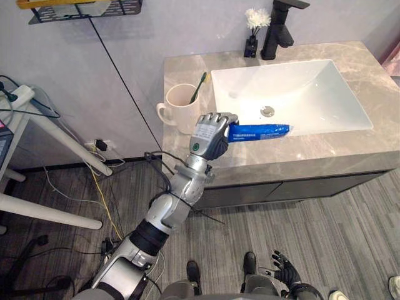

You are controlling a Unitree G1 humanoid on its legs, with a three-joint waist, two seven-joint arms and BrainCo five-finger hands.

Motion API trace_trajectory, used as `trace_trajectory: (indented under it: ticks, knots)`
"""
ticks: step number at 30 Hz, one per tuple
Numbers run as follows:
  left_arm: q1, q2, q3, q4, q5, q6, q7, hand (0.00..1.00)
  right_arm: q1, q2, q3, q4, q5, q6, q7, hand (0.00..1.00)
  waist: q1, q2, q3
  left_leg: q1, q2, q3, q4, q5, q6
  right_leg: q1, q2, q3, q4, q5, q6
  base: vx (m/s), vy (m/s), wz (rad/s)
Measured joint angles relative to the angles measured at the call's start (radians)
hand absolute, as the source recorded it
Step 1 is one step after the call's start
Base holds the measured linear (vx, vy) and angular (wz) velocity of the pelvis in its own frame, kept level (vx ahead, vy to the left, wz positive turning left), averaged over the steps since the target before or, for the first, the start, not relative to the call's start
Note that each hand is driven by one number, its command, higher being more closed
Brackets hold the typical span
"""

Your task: Organize washtable

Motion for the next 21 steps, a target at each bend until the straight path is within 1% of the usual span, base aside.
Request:
trace_trajectory:
  ticks: [2, 3, 4, 5, 6, 8, 9, 10, 11, 12, 13, 14, 15, 17, 20, 21]
  knots:
    - [-0.004, -0.002, 0.0, -0.021, -0.026, 0.0, 0.0, 1.0, 0.023, -0.002, 0.03, -0.068, 0.021, 0.003, 0.003, 0.0, 0.002, -0.005, -0.002, -0.002, 0.0, 0.003, -0.002, 0.0, 0.0, -0.004, 0.0, 0.002, 0.0, 0.001, 0.001, -0.01, -0.004, -0.04]
    - [-0.014, -0.003, 0.001, -0.029, -0.029, -0.001, 0.0, 1.0, 0.047, -0.003, 0.067, -0.15, 0.048, 0.001, 0.022, 0.0, 0.002, -0.008, -0.003, -0.002, 0.0, 0.003, -0.003, 0.0, 0.0, -0.005, 0.0, 0.003, 0.0, 0.001, 0.001, -0.01, -0.005, -0.04]
    - [-0.023, -0.003, 0.001, -0.029, -0.032, -0.001, 0.0, 1.0, 0.058, -0.003, 0.091, -0.193, 0.07, 0.001, 0.036, 0.0, 0.003, -0.01, -0.004, -0.002, 0.0, 0.004, -0.003, 0.0, 0.0, -0.005, 0.0, 0.003, -0.001, 0.001, 0.001, 0.0, 0.0, 0.0]
    - [-0.045, -0.003, 0.002, -0.029, -0.033, -0.001, 0.0, 1.0, 0.073, -0.006, 0.137, -0.279, 0.096, -0.001, 0.065, 0.0, 0.005, -0.013, -0.006, -0.003, 0.0, 0.004, -0.003, 0.0, 0.0, -0.006, 0.0, 0.004, -0.001, 0.001, 0.001, 0.0, 0.0, 0.0]
    - [-0.055, -0.004, 0.003, -0.029, -0.036, -0.002, 0.0, 1.0, 0.078, -0.003, 0.155, -0.321, 0.116, -0.001, 0.078, 0.0, 0.005, -0.015, -0.006, -0.003, 0.0, 0.005, -0.003, 0.0, 0.0, -0.006, 0.001, 0.004, -0.001, 0.001, 0.001, 0.0, 0.0, 0.0]
    - [-0.09, -0.01, 0.008, -0.031, -0.04, -0.004, -0.005, 1.0, 0.102, 0.011, 0.209, -0.509, 0.273, -0.001, 0.174, 0.0, 0.014, -0.02, -0.009, -0.002, 0.0, 0.007, -0.003, 0.0, 0.0, -0.006, 0.001, 0.006, -0.001, 0.002, 0.001, 0.0, 0.0, 0.0]
    - [-0.091, -0.011, 0.012, -0.037, -0.04, -0.005, -0.006, 1.0, 0.108, 0.013, 0.215, -0.555, 0.327, 0.0, 0.202, 0.0, 0.014, -0.021, -0.01, -0.002, 0.0, 0.008, -0.003, 0.0, 0.0, -0.006, 0.001, 0.006, -0.001, 0.002, 0.001, 0.0, 0.0, 0.0]
    - [-0.092, -0.011, 0.02, -0.05, -0.041, -0.006, -0.006, 1.0, 0.12, 0.015, 0.215, -0.637, 0.405, -0.001, 0.237, 0.0, 0.014, -0.025, -0.011, -0.001, 0.0, 0.008, -0.003, 0.0, 0.0, -0.006, 0.001, 0.007, -0.001, 0.003, 0.001, 0.0, 0.0, 0.0]
    - [-0.092, -0.01, 0.027, -0.057, -0.04, -0.006, -0.007, 1.0, 0.133, 0.015, 0.21, -0.708, 0.477, 0.0, 0.26, 0.0, 0.016, -0.029, -0.013, 0.0, 0.0, 0.009, -0.003, 0.0, 0.0, -0.005, 0.001, 0.007, -0.001, 0.003, 0.001, 0.0, 0.0, 0.0]
    - [-0.092, -0.01, 0.031, -0.057, -0.041, -0.006, -0.007, 1.0, 0.141, 0.014, 0.21, -0.739, 0.515, 0.0, 0.272, 0.0, 0.017, -0.031, -0.014, 0.0, 0.0, 0.009, -0.003, 0.0, 0.0, -0.005, 0.001, 0.008, -0.001, 0.003, 0.001, 0.0, 0.0, 0.0]
    - [-0.092, -0.007, 0.037, -0.057, -0.04, -0.006, -0.011, 1.0, 0.159, 0.012, 0.206, -0.787, 0.611, 0.005, 0.302, 0.0, 0.018, -0.035, -0.016, 0.002, 0.0, 0.01, -0.003, 0.0, 0.0, -0.004, 0.002, 0.008, -0.001, 0.003, 0.001, -0.02, -0.007, -0.03]
    - [-0.092, -0.005, 0.04, -0.057, -0.041, -0.006, -0.025, 1.0, 0.181, 0.011, 0.202, -0.83, 0.681, 0.016, 0.32, 0.0, 0.018, -0.04, -0.019, 0.006, 0.0, 0.012, -0.005, 0.0, 0.0, -0.003, 0.003, 0.011, -0.001, 0.003, 0.001, -0.02, -0.006, -0.04]
    - [-0.092, -0.005, 0.039, -0.057, -0.041, -0.006, -0.03, 1.0, 0.194, 0.009, 0.201, -0.85, 0.705, 0.021, 0.329, 0.0, 0.018, -0.042, -0.02, 0.008, 0.0, 0.013, -0.005, 0.0, 0.0, -0.002, 0.003, 0.012, -0.001, 0.003, 0.001, -0.02, -0.005, -0.07]
    - [-0.092, -0.004, 0.038, -0.057, -0.04, -0.006, -0.048, 1.0, 0.244, 0.007, 0.194, -0.925, 0.802, 0.047, 0.362, 0.0, 0.018, -0.043, -0.02, 0.02, 0.0, 0.025, -0.014, 0.0, 0.0, -0.001, 0.006, 0.024, -0.001, 0.003, 0.0, -0.03, -0.002, -0.15]
    - [-0.093, -0.003, 0.038, -0.057, -0.04, -0.006, -0.051, 1.0, 0.273, 0.008, 0.194, -0.982, 0.87, 0.068, 0.379, 0.0, 0.015, -0.044, -0.021, 0.031, 0.001, 0.04, -0.018, 0.0, 0.001, -0.001, 0.009, 0.034, -0.001, 0.005, -0.001, -0.03, -0.001, -0.2]
    - [-0.092, -0.003, 0.037, -0.057, -0.04, -0.006, -0.052, 1.0, 0.275, 0.009, 0.192, -1.011, 0.908, 0.079, 0.381, 0.0, 0.012, -0.044, -0.021, 0.035, 0.002, 0.049, -0.02, 0.0, 0.001, -0.003, 0.011, 0.045, -0.002, 0.007, -0.001, -0.03, -0.008, -0.21]
